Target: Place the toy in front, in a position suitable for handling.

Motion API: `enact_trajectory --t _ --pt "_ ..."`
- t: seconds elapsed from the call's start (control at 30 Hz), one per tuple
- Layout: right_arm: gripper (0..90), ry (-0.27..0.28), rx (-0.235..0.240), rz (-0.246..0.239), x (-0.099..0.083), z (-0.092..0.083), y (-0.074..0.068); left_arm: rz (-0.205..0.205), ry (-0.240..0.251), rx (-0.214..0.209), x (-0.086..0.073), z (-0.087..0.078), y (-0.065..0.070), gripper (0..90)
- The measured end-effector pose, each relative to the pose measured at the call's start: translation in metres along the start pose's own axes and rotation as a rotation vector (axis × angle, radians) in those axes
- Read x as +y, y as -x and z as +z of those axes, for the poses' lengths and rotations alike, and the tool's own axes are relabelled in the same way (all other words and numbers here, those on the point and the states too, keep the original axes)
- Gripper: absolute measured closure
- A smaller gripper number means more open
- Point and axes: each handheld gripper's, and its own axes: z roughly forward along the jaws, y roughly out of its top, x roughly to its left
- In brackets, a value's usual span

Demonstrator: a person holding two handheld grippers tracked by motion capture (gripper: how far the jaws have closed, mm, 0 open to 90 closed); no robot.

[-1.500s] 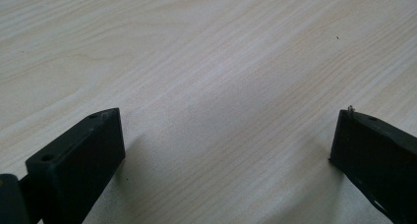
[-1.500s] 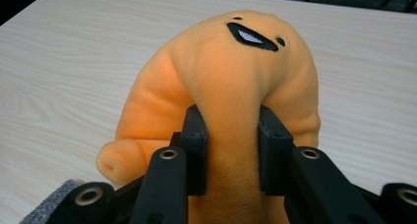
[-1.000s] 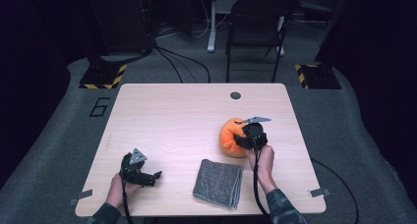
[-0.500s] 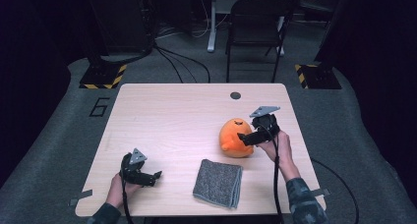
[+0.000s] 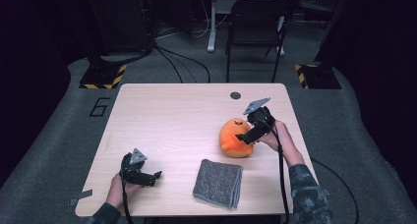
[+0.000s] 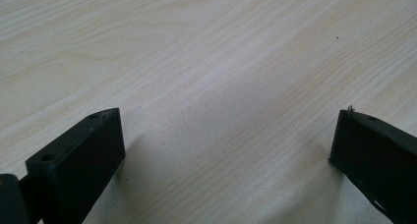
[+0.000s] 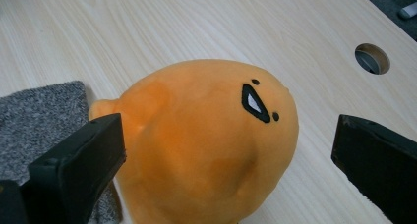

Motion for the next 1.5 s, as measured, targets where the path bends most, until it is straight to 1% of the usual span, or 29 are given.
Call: enact_trajectory --t 0.03,0.1,0.13,0.17,0.2,0.23,0.27,0.3,0.33,0.37,0.4,0.43,0.47,0.5,0.53,0.57,0.6,0.63,0.67,0.7,0.73,0.77,0.83,0.93,1.13,1.2,1.23,1.37,1.5 --pt "0.5 -0.024 0.013 -0.016 0.001 0.007 0.002 0.000 0.000 0.000 0.000 0.000 0.000 0.0" --pt "2.7 -0.039 0.019 -0.036 0.001 0.015 0.003 -0.001 0.000 -0.001 0.000 0.000 0.000 0.0" --pt "5.3 -0.053 0.038 -0.057 0.002 0.019 0.005 0.000 0.000 0.000 0.000 0.000 0.000 0.0" --pt "5.3 -0.053 0.038 -0.057 0.002 0.019 0.005 0.000 0.000 0.000 0.000 0.000 0.000 0.0" --pt "10.9 -0.078 0.059 -0.071 0.001 0.029 0.007 0.001 0.000 0.000 0.000 0.000 0.000 0.0" --pt "10.9 -0.078 0.059 -0.071 0.001 0.029 0.007 0.001 0.000 0.000 0.000 0.000 0.000 0.0" --pt "13.9 -0.093 0.082 -0.067 -0.001 0.033 0.008 0.001 0.000 0.000 0.000 0.000 0.000 0.0" --pt "16.8 -0.094 0.080 -0.082 -0.003 0.037 0.008 -0.001 0.000 -0.001 0.000 0.000 0.000 0.0" --pt "21.5 -0.102 0.095 -0.080 -0.008 0.044 0.008 0.000 0.000 0.000 0.000 0.000 0.000 0.0" --pt "21.5 -0.102 0.095 -0.080 -0.008 0.044 0.008 0.000 0.000 0.000 0.000 0.000 0.000 0.0" --pt "27.6 -0.120 0.096 -0.068 -0.011 0.048 0.007 -0.002 0.001 0.000 0.000 0.000 0.000 0.0" --pt "30.5 -0.120 0.099 -0.063 -0.013 0.049 0.008 -0.002 0.001 0.000 0.000 0.000 0.000 0.0" --pt "30.5 -0.120 0.099 -0.063 -0.013 0.049 0.008 -0.002 0.001 0.000 0.000 0.000 0.000 0.0" --pt "33.9 -0.127 0.100 -0.050 -0.014 0.049 0.007 -0.002 0.001 0.000 0.000 0.000 0.000 0.0" --pt "40.1 -0.133 0.103 -0.058 -0.015 0.050 0.008 -0.002 0.001 0.000 0.000 0.000 0.000 0.0" --pt "42.8 -0.131 0.106 -0.073 -0.016 0.050 0.008 -0.002 0.001 0.000 0.000 0.000 0.000 0.0" --pt "45.1 -0.133 0.107 -0.071 -0.017 0.050 0.008 -0.001 0.001 0.000 0.000 0.000 0.000 0.0" --pt "45.1 -0.133 0.107 -0.071 -0.017 0.050 0.008 -0.001 0.001 0.000 0.000 0.000 0.000 0.0" --pt "49.9 -0.132 0.107 -0.064 -0.018 0.050 0.007 -0.002 0.001 0.000 0.000 0.000 0.000 0.0" --pt "52.1 -0.131 0.109 -0.065 -0.019 0.050 0.006 -0.002 0.001 0.000 0.000 0.000 0.000 0.0" --pt "52.1 -0.131 0.109 -0.065 -0.019 0.050 0.006 -0.002 0.001 0.000 0.000 0.000 0.000 0.0" --pt "57.8 -0.126 0.105 -0.069 -0.020 0.050 0.004 -0.002 0.001 0.000 0.000 0.000 0.000 0.0" --pt "61.7 -0.122 0.098 -0.073 -0.021 0.049 0.002 -0.002 0.001 0.000 0.000 0.000 0.000 0.0" --pt "65.0 -0.113 0.089 -0.076 -0.023 0.047 -0.001 -0.001 0.000 0.001 0.000 0.000 0.000 0.0" --pt "67.6 -0.064 0.099 -0.041 -0.028 0.042 -0.001 -0.002 0.001 0.000 0.000 0.000 0.000 0.0" --pt "68.6 -0.042 0.096 -0.040 -0.029 0.037 -0.002 -0.003 0.001 0.000 0.000 0.000 0.000 0.0" --pt "68.6 -0.042 0.096 -0.040 -0.029 0.037 -0.002 -0.003 0.001 0.000 0.000 0.000 0.000 0.0" --pt "69.1 -0.015 0.103 -0.038 -0.027 0.027 -0.005 -0.001 0.000 0.001 0.000 0.000 0.000 0.0" --pt "69.3 0.005 0.067 -0.057 -0.023 0.016 -0.014 -0.001 0.000 0.000 0.000 0.000 0.000 0.0"
